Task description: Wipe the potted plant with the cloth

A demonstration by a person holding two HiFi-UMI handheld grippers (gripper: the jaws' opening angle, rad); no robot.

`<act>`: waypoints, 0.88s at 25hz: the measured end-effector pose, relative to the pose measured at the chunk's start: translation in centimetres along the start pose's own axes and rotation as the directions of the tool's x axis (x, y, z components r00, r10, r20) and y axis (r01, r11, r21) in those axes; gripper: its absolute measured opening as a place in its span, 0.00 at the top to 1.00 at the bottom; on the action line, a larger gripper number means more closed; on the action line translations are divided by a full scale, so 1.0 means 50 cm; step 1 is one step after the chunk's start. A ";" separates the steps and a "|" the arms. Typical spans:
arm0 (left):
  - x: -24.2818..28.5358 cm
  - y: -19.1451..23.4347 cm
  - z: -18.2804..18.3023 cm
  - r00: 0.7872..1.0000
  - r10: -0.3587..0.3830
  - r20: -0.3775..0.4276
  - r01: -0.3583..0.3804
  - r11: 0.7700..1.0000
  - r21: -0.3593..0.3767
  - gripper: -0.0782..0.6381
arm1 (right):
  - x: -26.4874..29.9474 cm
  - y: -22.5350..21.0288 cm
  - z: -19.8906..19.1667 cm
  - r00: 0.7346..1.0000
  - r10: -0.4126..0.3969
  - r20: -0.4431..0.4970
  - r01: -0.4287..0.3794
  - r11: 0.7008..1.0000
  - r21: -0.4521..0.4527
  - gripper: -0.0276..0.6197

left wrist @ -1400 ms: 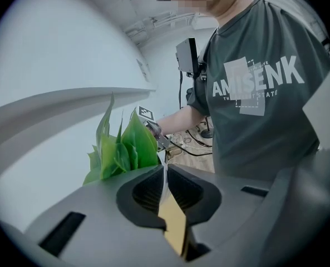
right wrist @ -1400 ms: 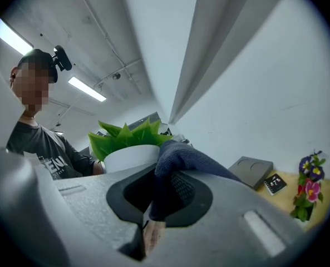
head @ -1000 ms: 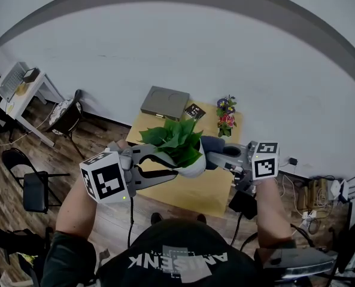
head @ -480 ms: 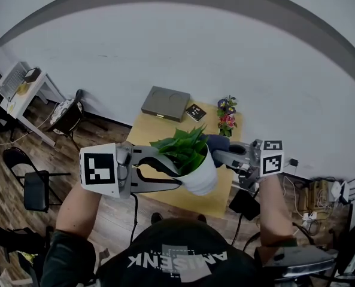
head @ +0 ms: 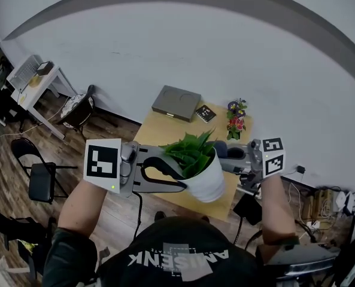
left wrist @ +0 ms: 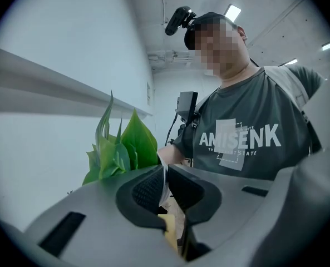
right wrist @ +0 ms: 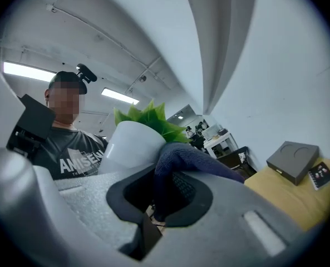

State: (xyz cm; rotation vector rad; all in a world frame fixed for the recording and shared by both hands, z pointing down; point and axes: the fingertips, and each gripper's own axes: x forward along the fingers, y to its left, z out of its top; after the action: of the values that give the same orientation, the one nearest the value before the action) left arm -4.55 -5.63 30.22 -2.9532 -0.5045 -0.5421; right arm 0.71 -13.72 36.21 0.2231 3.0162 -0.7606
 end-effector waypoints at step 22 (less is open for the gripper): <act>0.001 0.020 -0.110 0.987 0.099 -0.128 -0.112 0.989 -0.098 0.85 | 0.013 0.071 -0.030 0.998 -0.065 0.024 0.065 0.998 0.010 0.91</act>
State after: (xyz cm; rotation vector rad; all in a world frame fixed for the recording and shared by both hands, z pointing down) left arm -5.97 -7.39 35.35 -2.9988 -0.3142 -0.7542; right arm 0.60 -9.82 35.82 0.1152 3.0113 -0.7768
